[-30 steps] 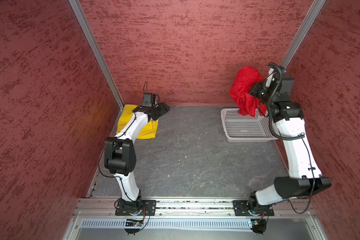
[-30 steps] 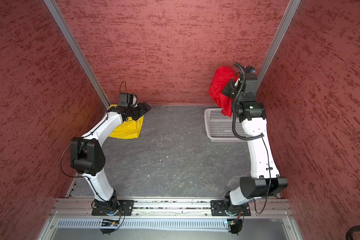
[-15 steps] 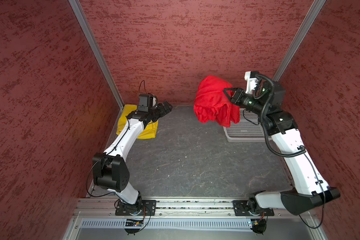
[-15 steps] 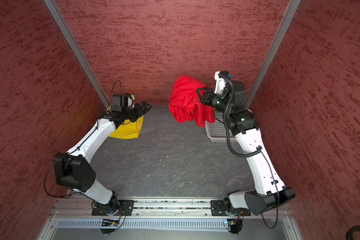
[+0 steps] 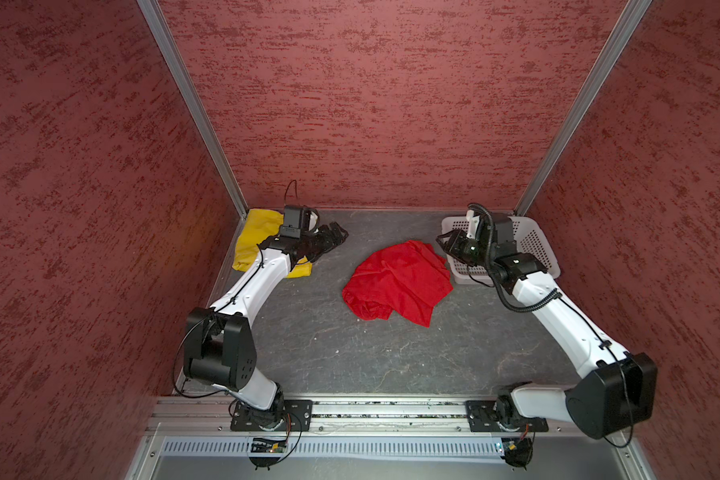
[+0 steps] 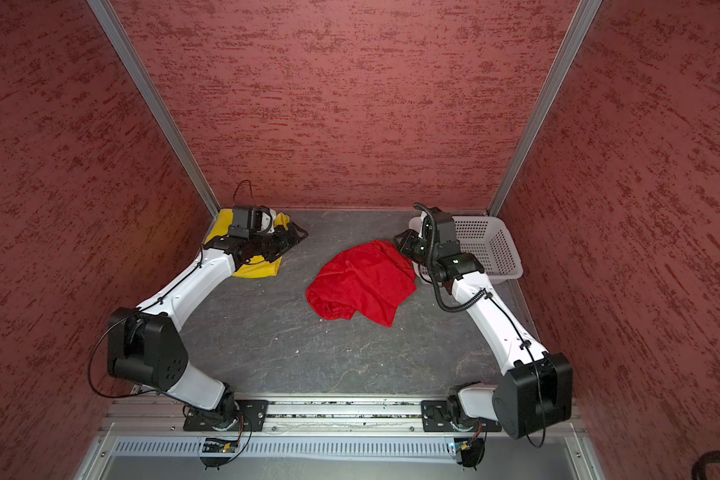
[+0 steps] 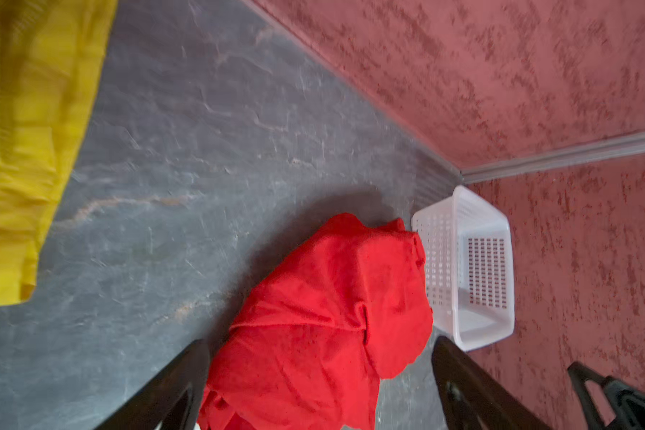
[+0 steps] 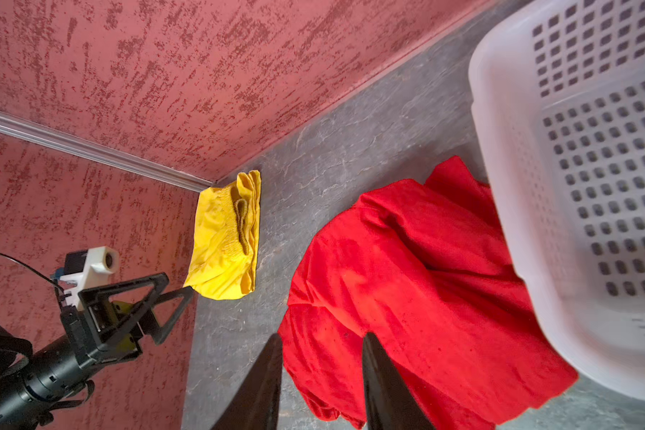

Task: Fold and stack the shorts
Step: 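Grasp the red shorts' waistband with both grippers near the table middle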

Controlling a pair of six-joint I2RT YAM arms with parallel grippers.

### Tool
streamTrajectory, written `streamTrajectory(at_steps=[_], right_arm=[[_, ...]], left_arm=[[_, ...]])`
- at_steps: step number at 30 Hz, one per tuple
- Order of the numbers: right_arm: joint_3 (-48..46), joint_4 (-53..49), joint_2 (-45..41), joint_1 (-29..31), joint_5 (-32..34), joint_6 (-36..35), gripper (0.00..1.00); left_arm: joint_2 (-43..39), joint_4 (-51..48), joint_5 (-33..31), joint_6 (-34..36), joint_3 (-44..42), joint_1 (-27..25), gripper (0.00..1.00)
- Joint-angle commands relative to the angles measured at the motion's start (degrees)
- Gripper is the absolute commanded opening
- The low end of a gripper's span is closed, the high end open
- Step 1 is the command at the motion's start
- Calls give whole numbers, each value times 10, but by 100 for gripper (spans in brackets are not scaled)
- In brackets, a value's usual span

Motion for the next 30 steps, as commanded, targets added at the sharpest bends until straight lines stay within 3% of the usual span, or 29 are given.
streamTrajectory(at_steps=[1, 5, 6, 9, 11, 19, 20, 21, 22, 23, 27, 30], right_arm=[[15, -43, -22, 41, 56, -71, 39], [-16, -71, 2, 122, 108, -142, 53], [-28, -74, 12, 149, 125, -152, 54], [-61, -67, 44, 205, 148, -158, 57], [-79, -53, 68, 231, 157, -155, 60], [-101, 41, 188, 272, 129, -145, 69], [-100, 50, 200, 273, 130, -144, 69], [-97, 56, 215, 273, 137, -142, 69], [-93, 60, 228, 273, 148, -139, 67], [-91, 63, 238, 273, 156, -136, 64], [-81, 67, 258, 270, 187, -116, 12], [-78, 63, 236, 264, 184, -110, 0]], left_arm=[[-15, -11, 23, 46, -34, -38, 90], [-13, -63, -1, 93, -49, -92, 88], [-12, -79, -13, 105, -52, -108, 83], [-18, -105, -45, 120, -69, -146, 51], [-20, -109, -56, 117, -83, -168, 42], [19, -77, -48, 83, -129, -194, 40], [21, -72, -46, 80, -132, -194, 46], [25, -64, -43, 74, -135, -195, 59], [27, -55, -38, 69, -139, -195, 70], [29, -48, -33, 65, -142, -195, 73], [34, -31, -36, 46, -153, -217, 76], [43, -20, -61, 32, -160, -246, 79]])
